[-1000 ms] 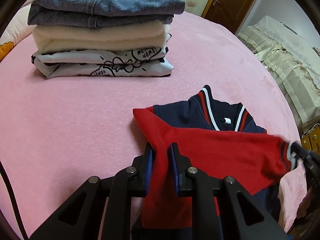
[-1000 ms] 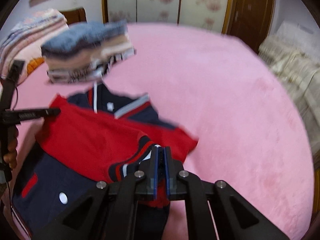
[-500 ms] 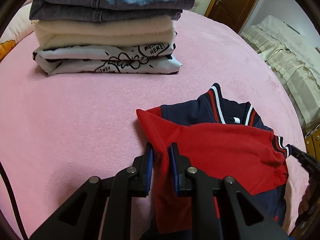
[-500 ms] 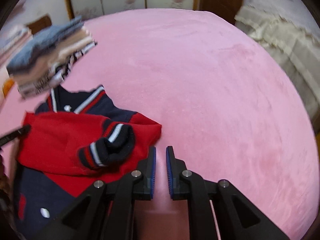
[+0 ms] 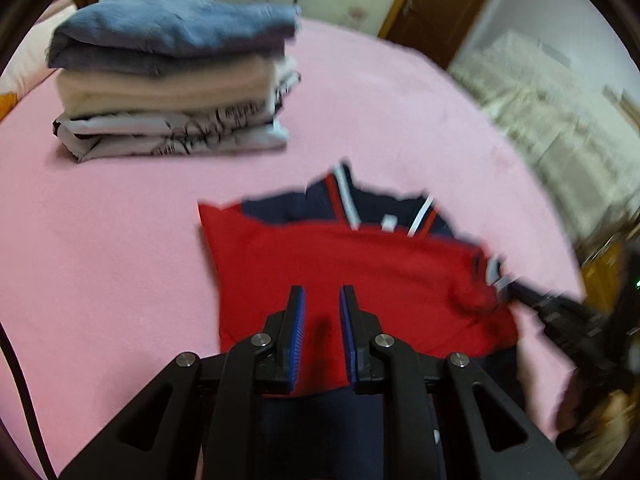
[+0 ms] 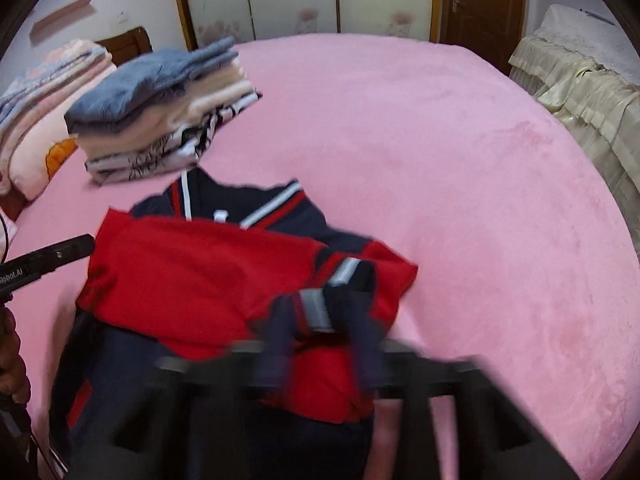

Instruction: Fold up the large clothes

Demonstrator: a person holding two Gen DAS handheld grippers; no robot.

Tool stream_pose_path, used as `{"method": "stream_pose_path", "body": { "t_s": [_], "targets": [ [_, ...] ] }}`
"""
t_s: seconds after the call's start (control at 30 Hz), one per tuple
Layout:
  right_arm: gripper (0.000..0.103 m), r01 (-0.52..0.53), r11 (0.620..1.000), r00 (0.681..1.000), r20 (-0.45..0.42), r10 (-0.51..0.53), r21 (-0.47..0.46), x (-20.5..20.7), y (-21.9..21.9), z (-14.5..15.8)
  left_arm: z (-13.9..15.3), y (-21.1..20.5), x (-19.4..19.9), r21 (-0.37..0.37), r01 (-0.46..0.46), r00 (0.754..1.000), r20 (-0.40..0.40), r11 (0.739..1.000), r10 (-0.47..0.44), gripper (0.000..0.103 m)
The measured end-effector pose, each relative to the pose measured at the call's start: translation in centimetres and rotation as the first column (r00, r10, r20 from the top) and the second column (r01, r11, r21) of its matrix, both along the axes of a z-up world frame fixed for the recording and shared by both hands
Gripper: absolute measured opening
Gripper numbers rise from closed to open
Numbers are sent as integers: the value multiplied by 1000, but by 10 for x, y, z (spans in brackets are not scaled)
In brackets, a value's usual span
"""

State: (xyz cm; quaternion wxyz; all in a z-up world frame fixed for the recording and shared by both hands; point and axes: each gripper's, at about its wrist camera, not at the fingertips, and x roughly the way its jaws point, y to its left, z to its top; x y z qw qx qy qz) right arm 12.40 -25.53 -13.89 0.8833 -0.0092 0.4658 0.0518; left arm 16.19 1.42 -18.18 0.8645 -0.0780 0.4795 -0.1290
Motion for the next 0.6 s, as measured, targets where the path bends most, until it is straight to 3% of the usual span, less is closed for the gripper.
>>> {"method": "stream_pose_path", "body": {
  "t_s": [0.1, 0.37, 0.5, 0.6],
  "targets": [
    [7, 25, 1000, 1000, -16, -25, 5, -8, -11, 0, -22, -6, 3, 82, 5, 998, -56, 997, 0, 15],
    [6, 83, 996, 989, -127, -80, 16, -12, -29, -21, -24, 0, 0, 66, 37, 997, -63, 997, -33, 15],
    [6, 117, 992, 992, -53, -114, 51, -20, -30, 4, -1, 7, -4, 55, 28, 999, -28, 998, -27, 16],
    [6, 69, 994, 997, 19, -70, 83, -20, -11, 23, 13, 6, -2, 25, 14, 1000, 11, 1000, -14, 17]
  ]
}}
